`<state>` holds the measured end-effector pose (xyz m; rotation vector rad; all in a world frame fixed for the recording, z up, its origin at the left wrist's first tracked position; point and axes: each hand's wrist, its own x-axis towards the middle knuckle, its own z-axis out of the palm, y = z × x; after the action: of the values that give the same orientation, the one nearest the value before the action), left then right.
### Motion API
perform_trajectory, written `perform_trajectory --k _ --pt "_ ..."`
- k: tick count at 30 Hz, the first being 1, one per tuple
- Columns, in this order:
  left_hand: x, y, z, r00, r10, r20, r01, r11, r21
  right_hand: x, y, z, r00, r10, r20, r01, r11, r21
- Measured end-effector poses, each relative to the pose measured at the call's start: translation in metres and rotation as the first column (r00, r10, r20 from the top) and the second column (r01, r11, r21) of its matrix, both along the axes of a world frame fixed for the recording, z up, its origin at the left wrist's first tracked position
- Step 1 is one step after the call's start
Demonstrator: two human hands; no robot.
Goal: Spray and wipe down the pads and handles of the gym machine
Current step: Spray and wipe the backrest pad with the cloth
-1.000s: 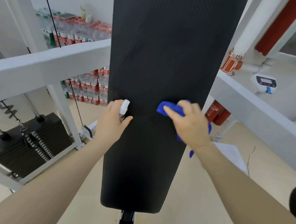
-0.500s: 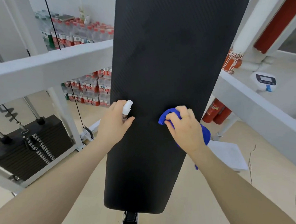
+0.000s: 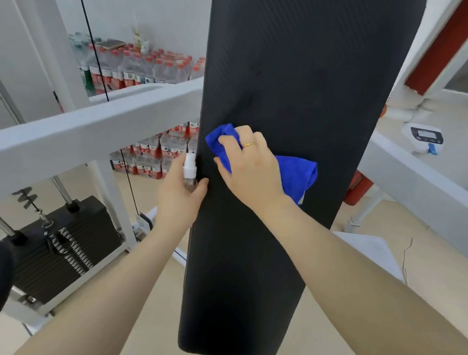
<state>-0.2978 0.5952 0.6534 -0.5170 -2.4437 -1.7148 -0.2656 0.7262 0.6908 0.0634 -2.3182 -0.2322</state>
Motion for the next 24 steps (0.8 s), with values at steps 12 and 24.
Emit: perform_trajectory --k 12,24 --pt "-0.014 -0.011 -0.020 0.969 -0.156 0.192 0.101 0.958 0.269 -0.046 -0.019 0.040 0.944 -0.197 -0.265 0.171 0.978 -0.116" --pt "0.002 -0.024 -0.056 0.963 -0.110 0.246 0.067 0.982 0.176 0.004 0.014 0.002 0.989 -0.015 -0.150 0.018 1.000 0.019"
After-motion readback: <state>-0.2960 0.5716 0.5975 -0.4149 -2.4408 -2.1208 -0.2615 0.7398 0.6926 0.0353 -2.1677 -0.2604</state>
